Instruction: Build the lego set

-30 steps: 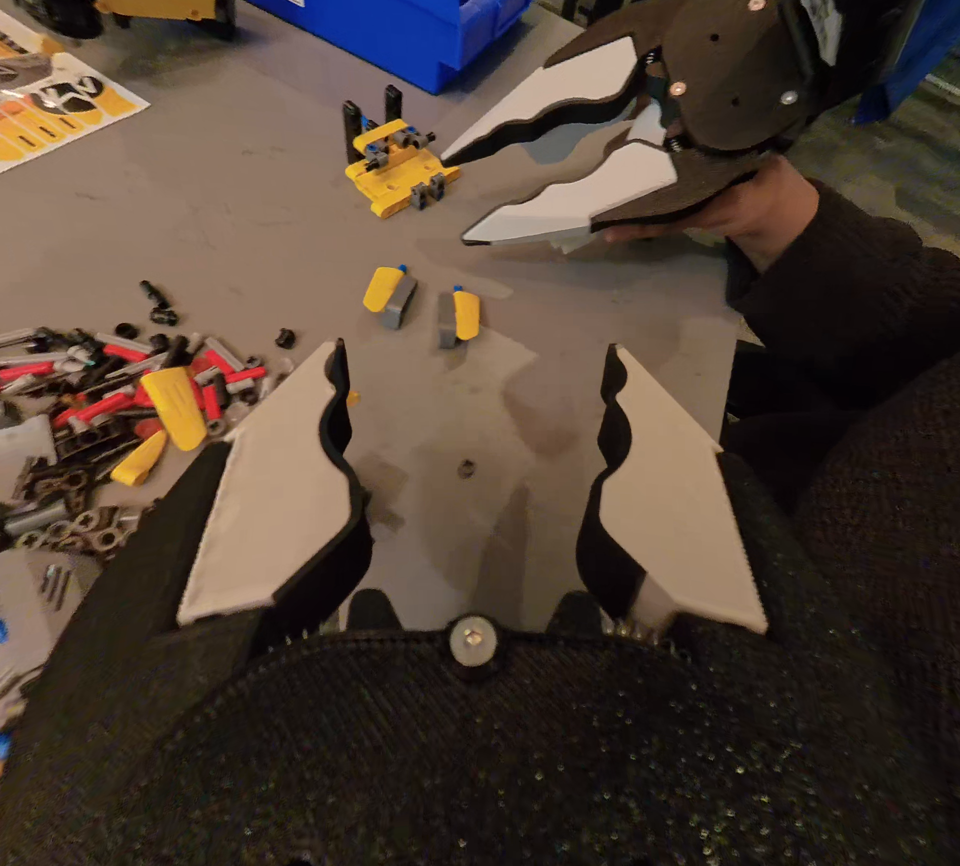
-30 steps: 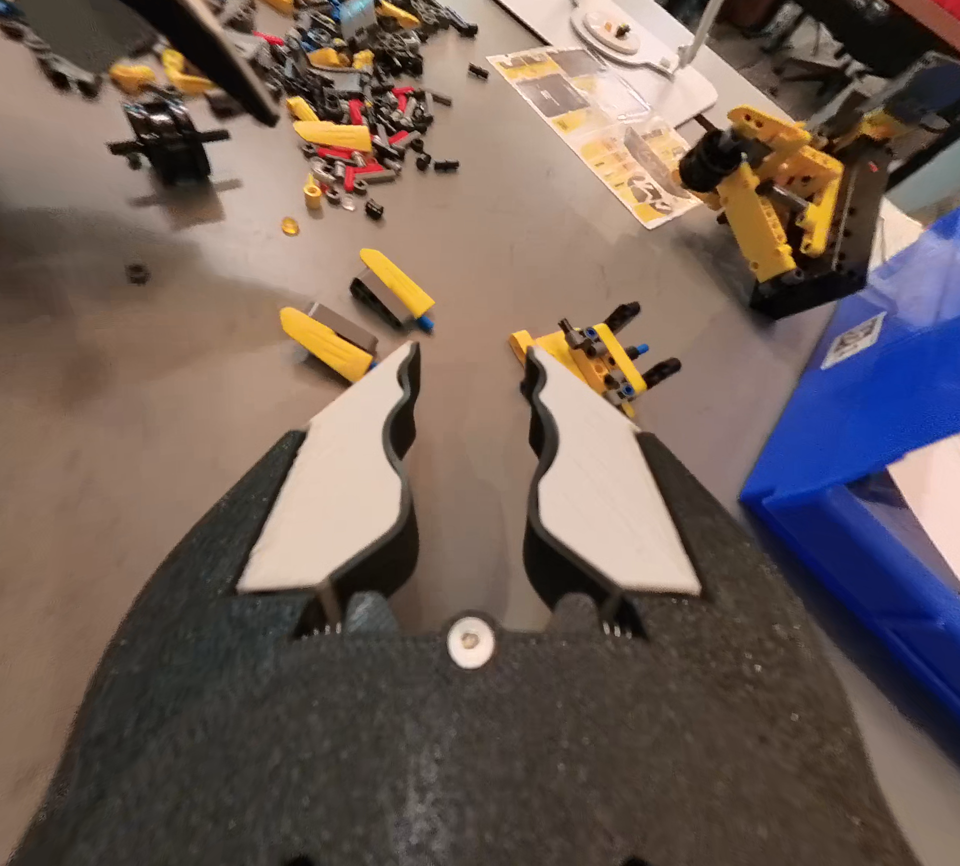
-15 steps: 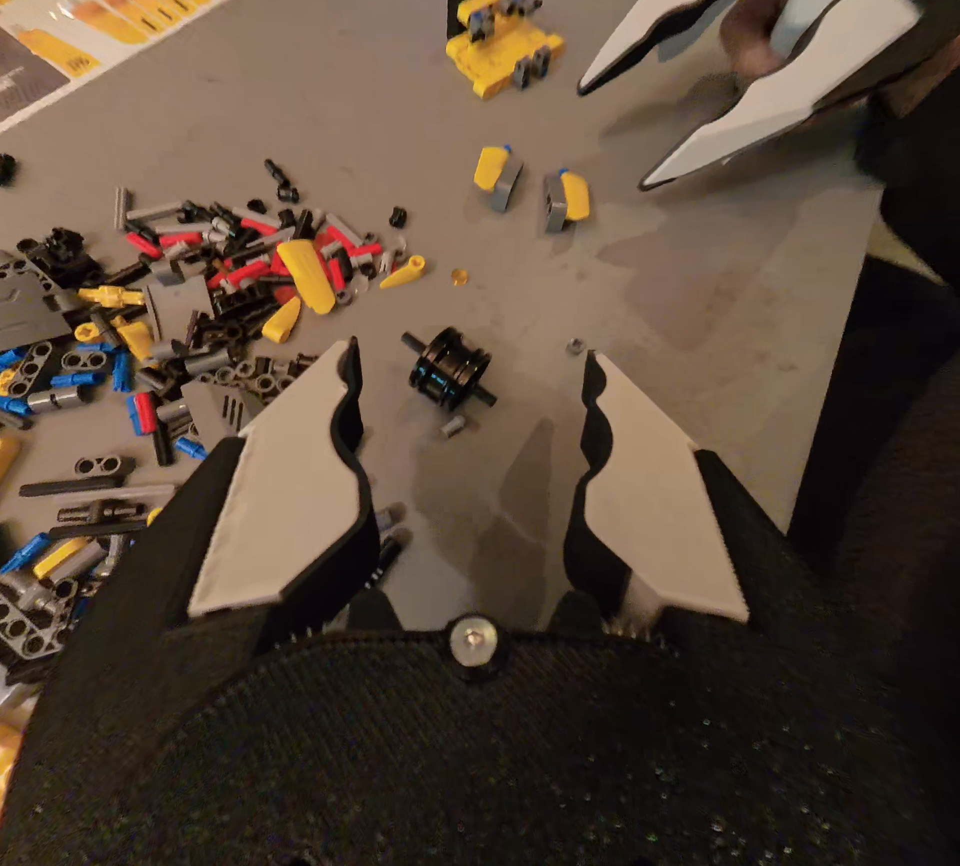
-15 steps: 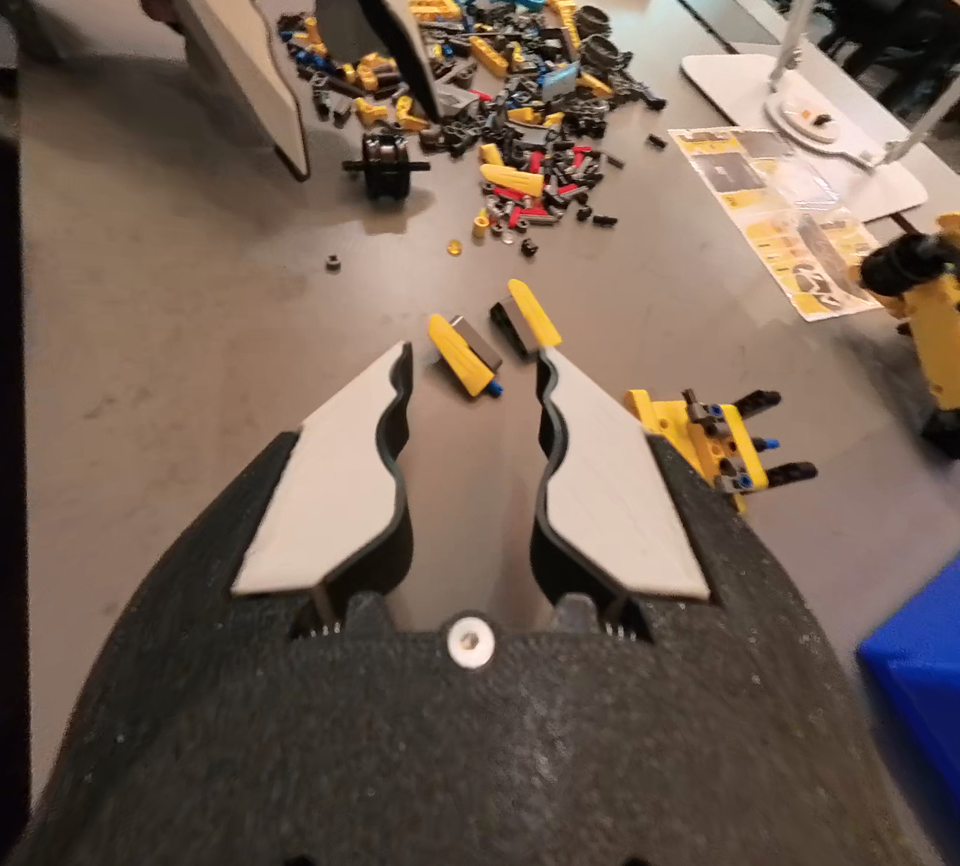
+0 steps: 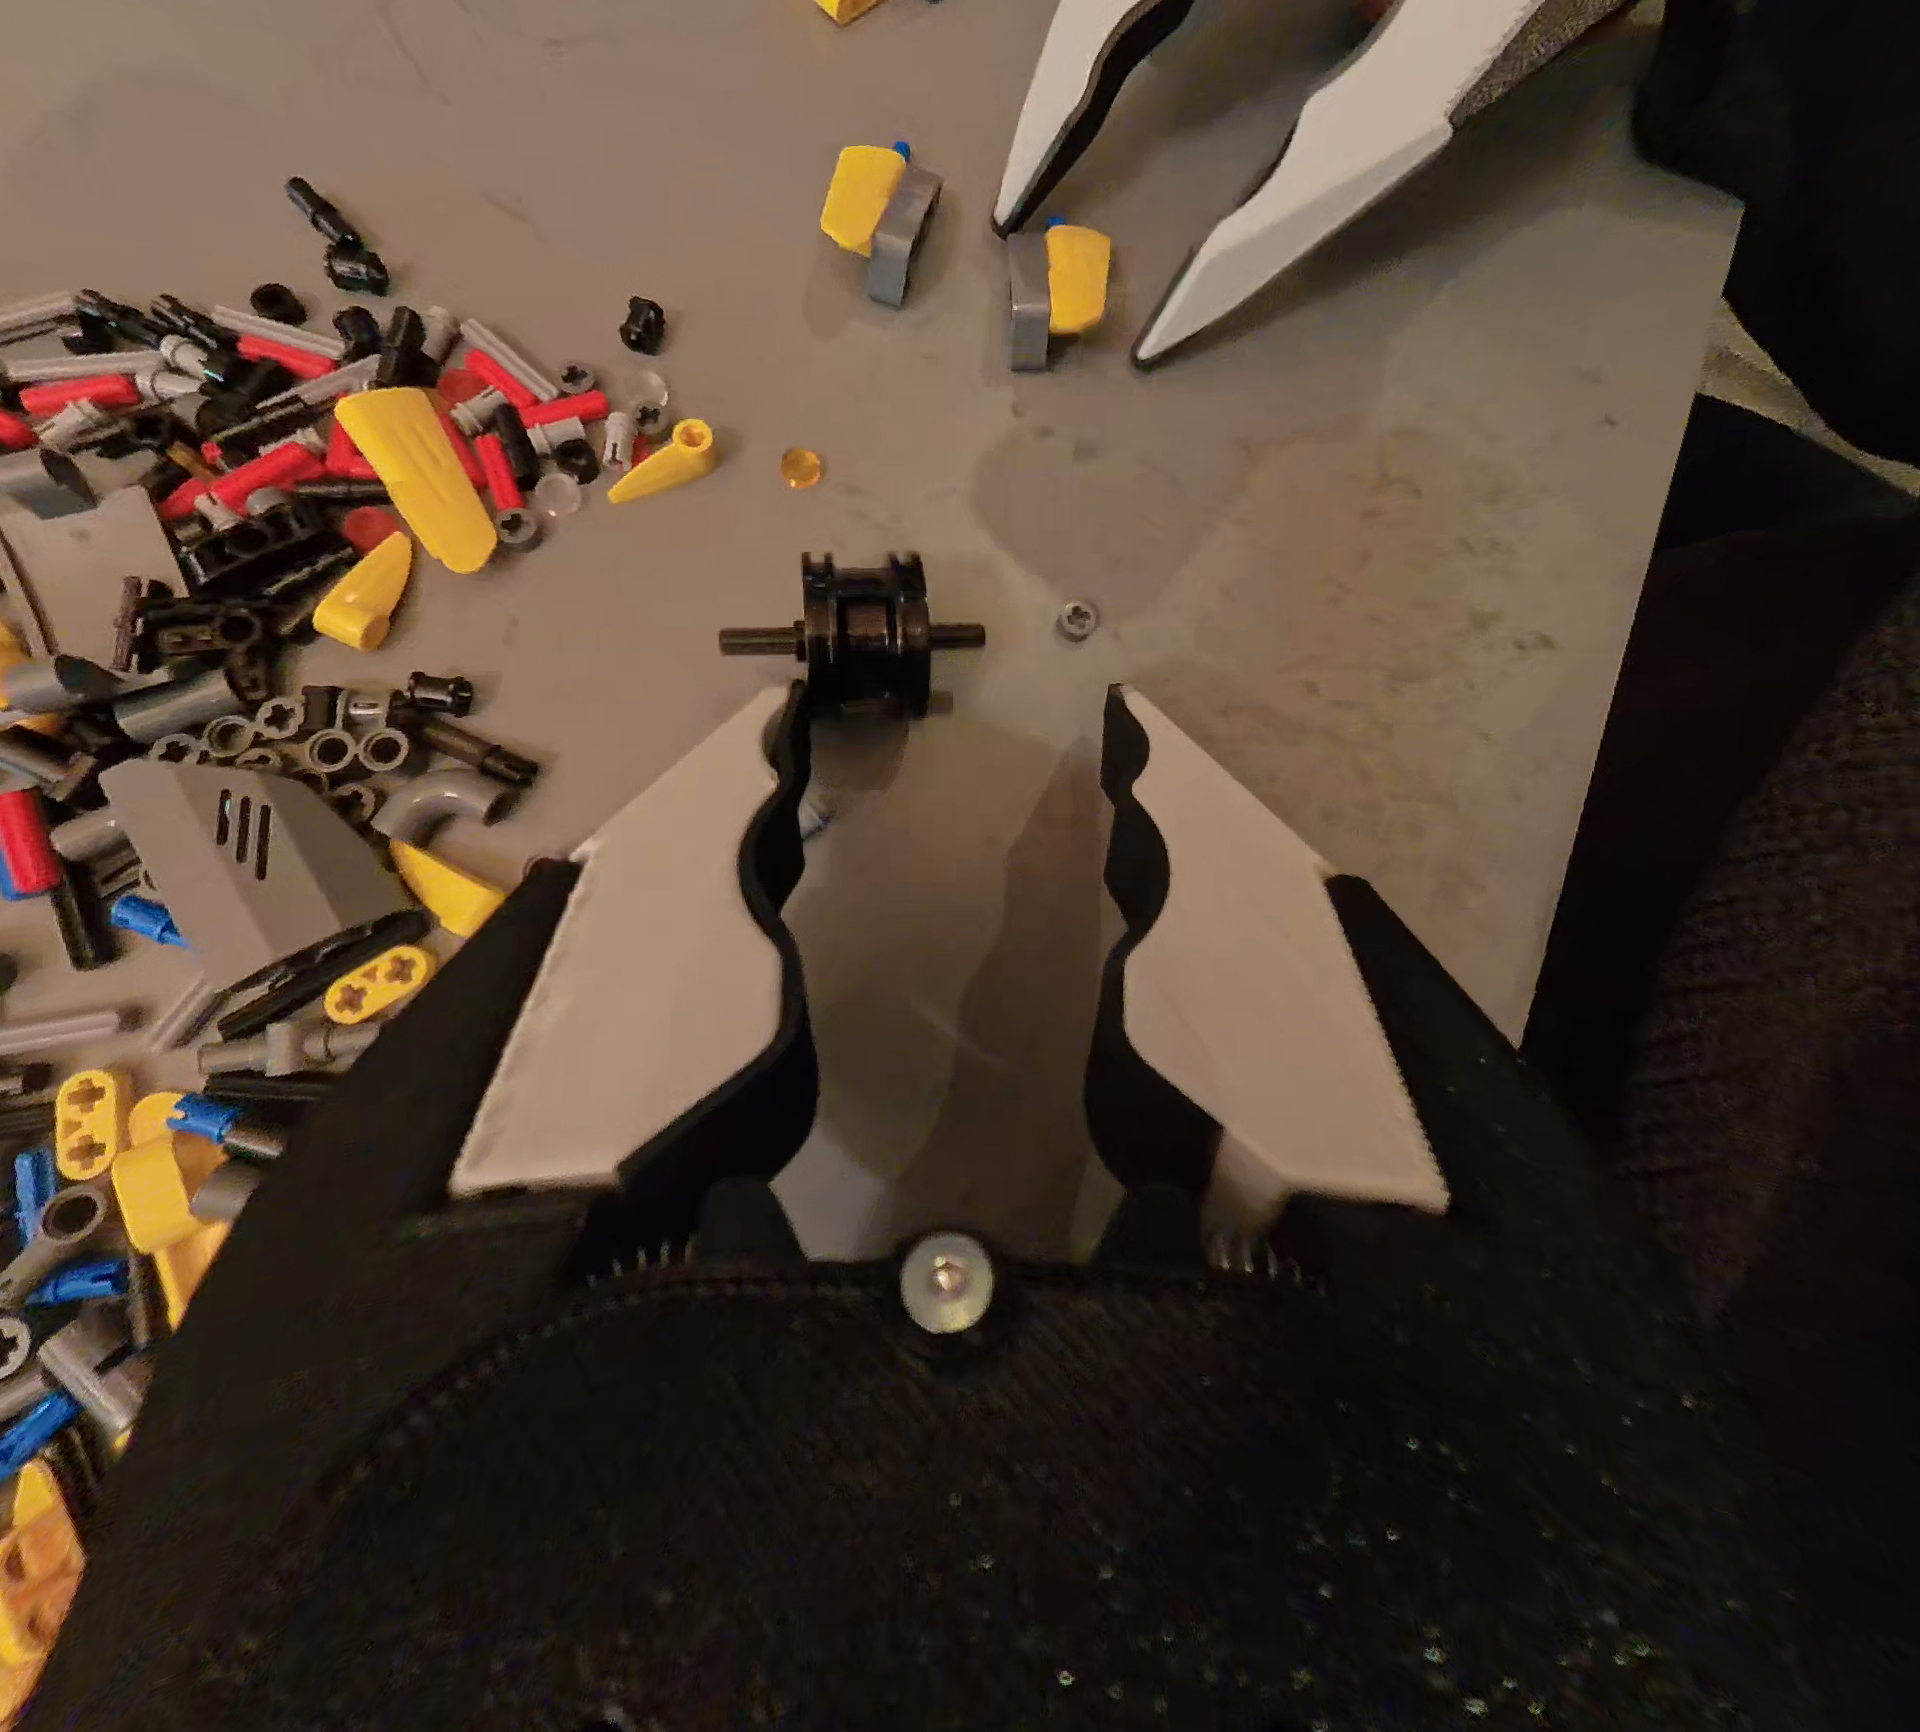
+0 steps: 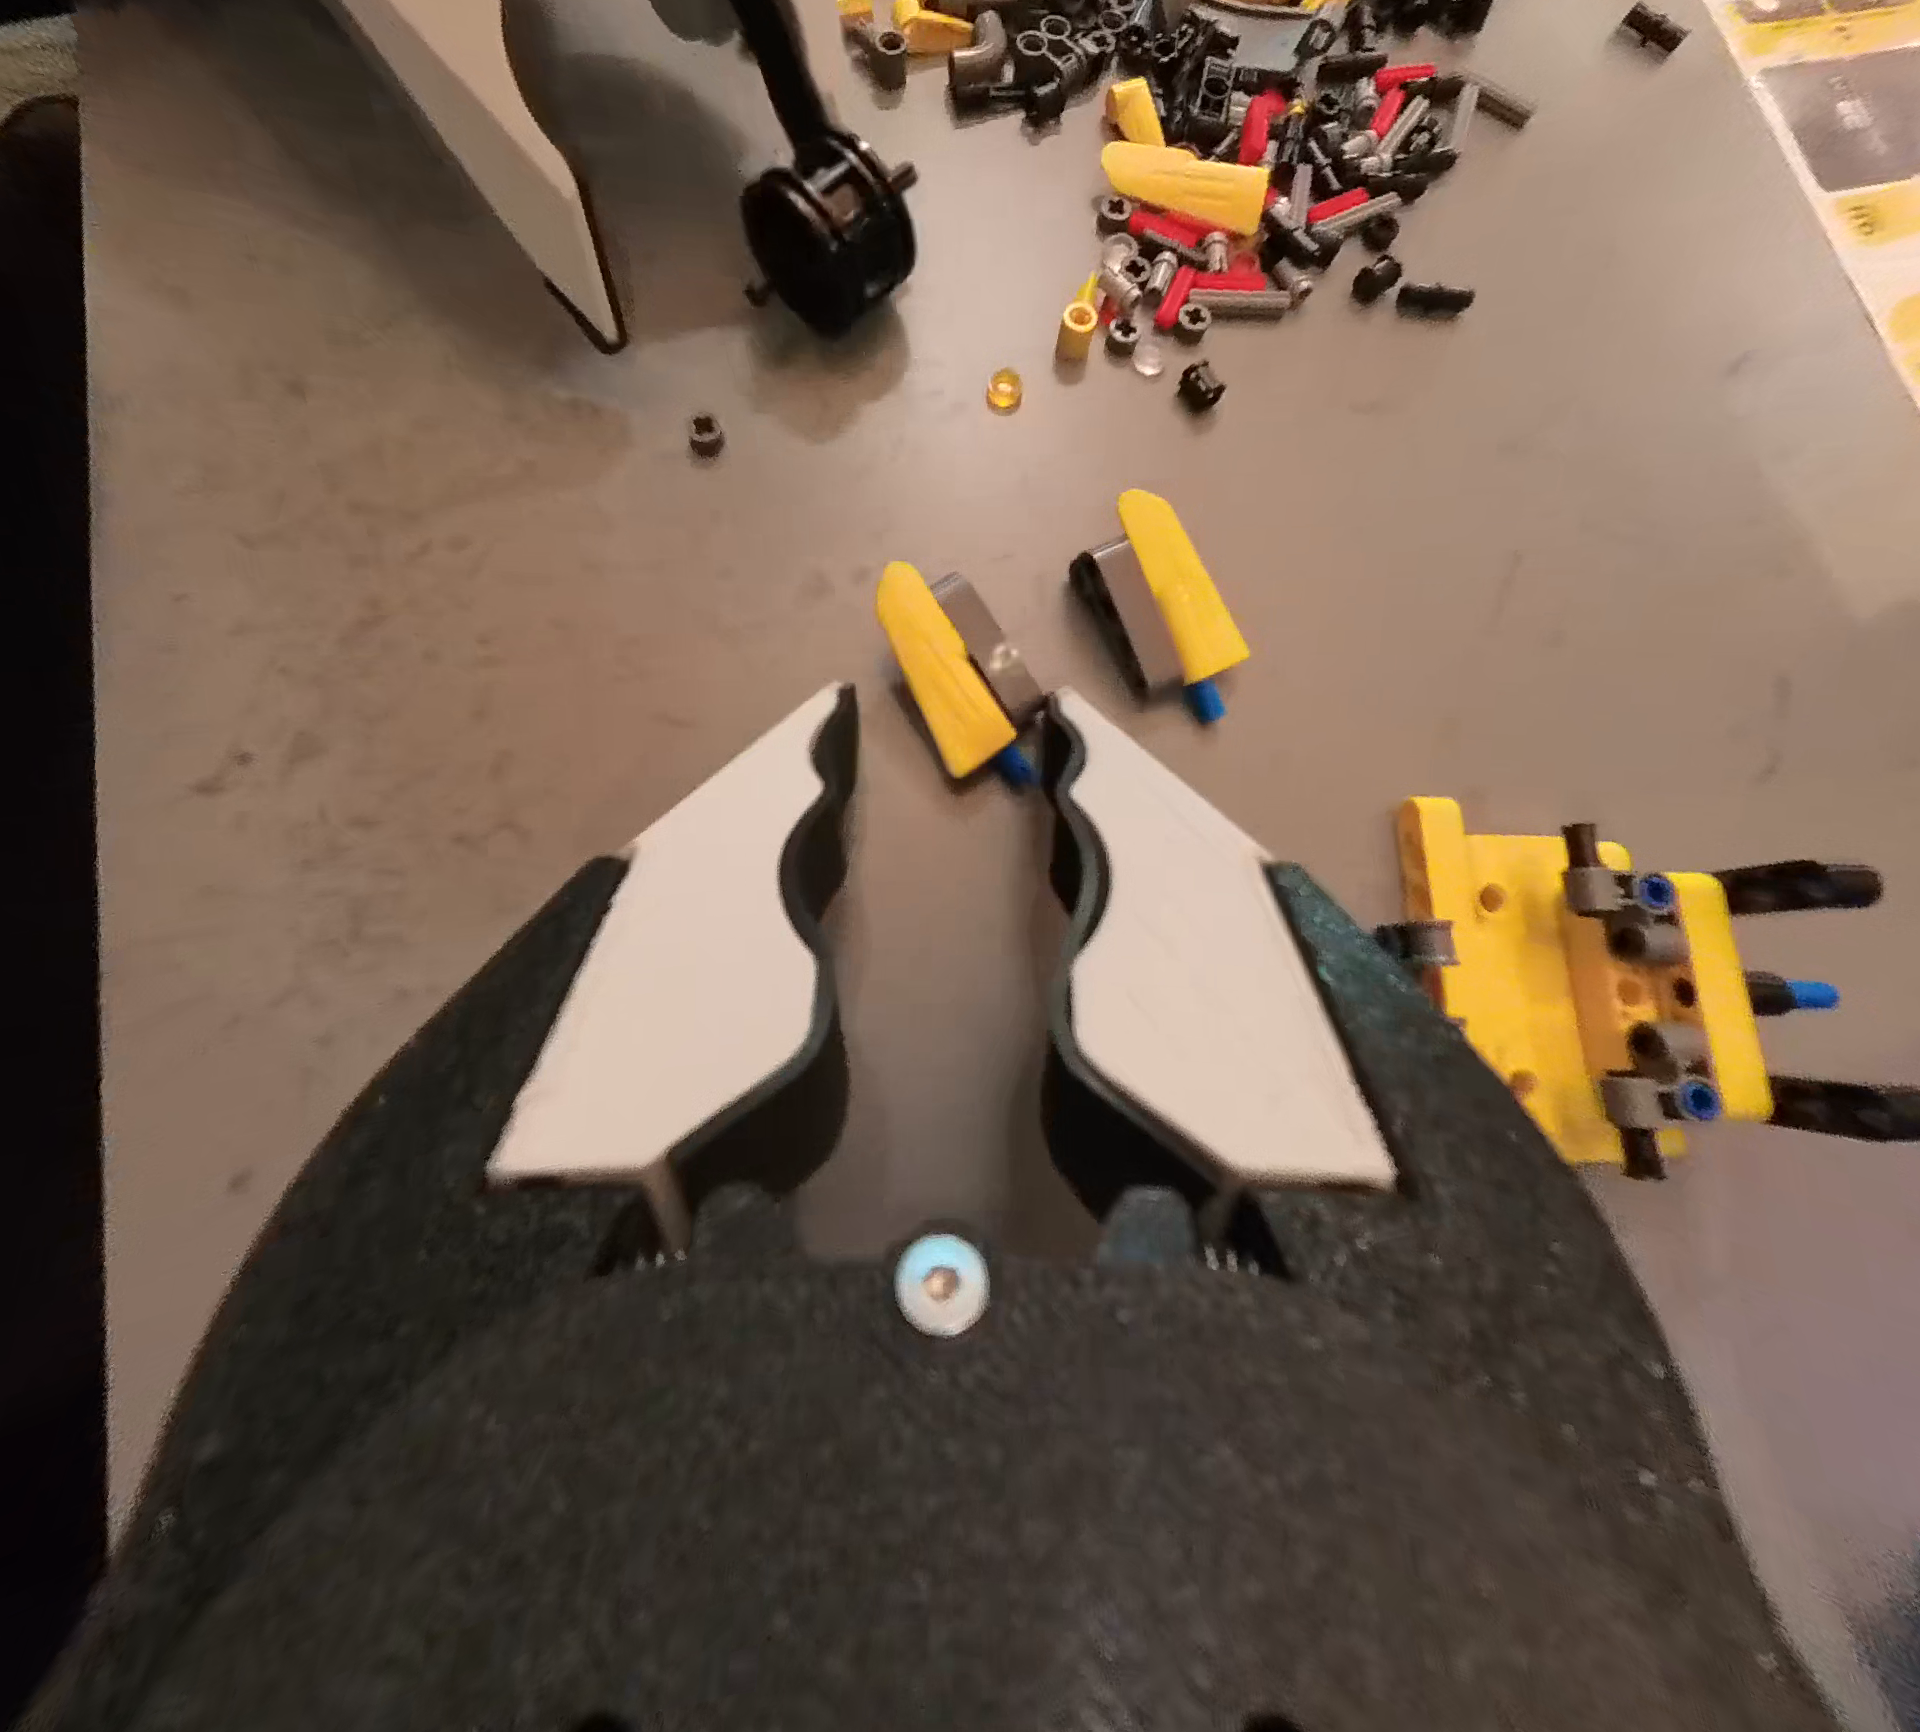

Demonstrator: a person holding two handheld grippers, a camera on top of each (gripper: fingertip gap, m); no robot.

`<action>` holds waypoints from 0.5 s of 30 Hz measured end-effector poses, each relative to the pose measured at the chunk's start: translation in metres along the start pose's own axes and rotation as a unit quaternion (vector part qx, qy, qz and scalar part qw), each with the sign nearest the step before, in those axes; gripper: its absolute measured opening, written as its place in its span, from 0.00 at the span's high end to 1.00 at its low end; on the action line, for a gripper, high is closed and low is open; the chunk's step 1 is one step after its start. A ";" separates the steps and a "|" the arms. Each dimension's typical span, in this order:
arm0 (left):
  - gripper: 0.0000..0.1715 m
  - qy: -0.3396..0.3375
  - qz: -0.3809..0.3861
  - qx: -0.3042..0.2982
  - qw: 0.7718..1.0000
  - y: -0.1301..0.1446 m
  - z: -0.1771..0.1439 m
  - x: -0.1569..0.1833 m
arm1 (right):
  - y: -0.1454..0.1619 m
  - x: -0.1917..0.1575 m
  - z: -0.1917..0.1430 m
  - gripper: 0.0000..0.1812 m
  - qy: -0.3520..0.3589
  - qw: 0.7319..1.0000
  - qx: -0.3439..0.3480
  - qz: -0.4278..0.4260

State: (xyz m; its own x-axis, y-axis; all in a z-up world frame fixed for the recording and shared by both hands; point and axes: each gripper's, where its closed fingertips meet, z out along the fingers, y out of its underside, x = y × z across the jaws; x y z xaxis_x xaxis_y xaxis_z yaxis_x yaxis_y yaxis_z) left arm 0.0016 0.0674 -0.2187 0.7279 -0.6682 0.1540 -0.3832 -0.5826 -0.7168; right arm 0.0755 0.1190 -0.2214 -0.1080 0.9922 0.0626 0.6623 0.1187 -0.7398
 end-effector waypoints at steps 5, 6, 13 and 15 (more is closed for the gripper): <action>0.72 -0.005 -0.003 0.005 1.000 -0.003 0.005 -0.002 | -0.001 0.002 0.000 0.86 0.013 1.000 0.002 -0.004; 0.72 -0.005 -0.007 0.008 1.000 -0.005 0.006 -0.002 | 0.000 0.003 0.000 0.86 0.018 1.000 0.001 -0.007; 0.73 -0.015 -0.025 0.021 0.999 -0.013 0.011 -0.008 | -0.006 0.000 0.001 0.87 0.033 0.999 0.012 -0.036; 0.75 -0.016 -0.027 0.022 0.999 -0.015 0.012 -0.009 | -0.013 -0.005 0.002 0.87 0.027 0.998 0.027 -0.049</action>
State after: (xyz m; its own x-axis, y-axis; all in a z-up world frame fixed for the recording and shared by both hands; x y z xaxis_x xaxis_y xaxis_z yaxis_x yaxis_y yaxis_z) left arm 0.0075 0.0880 -0.2180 0.7652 -0.6203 0.1723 -0.3177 -0.5966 -0.7370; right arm 0.0662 0.1120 -0.2131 -0.1292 0.9768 0.1710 0.6097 0.2143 -0.7631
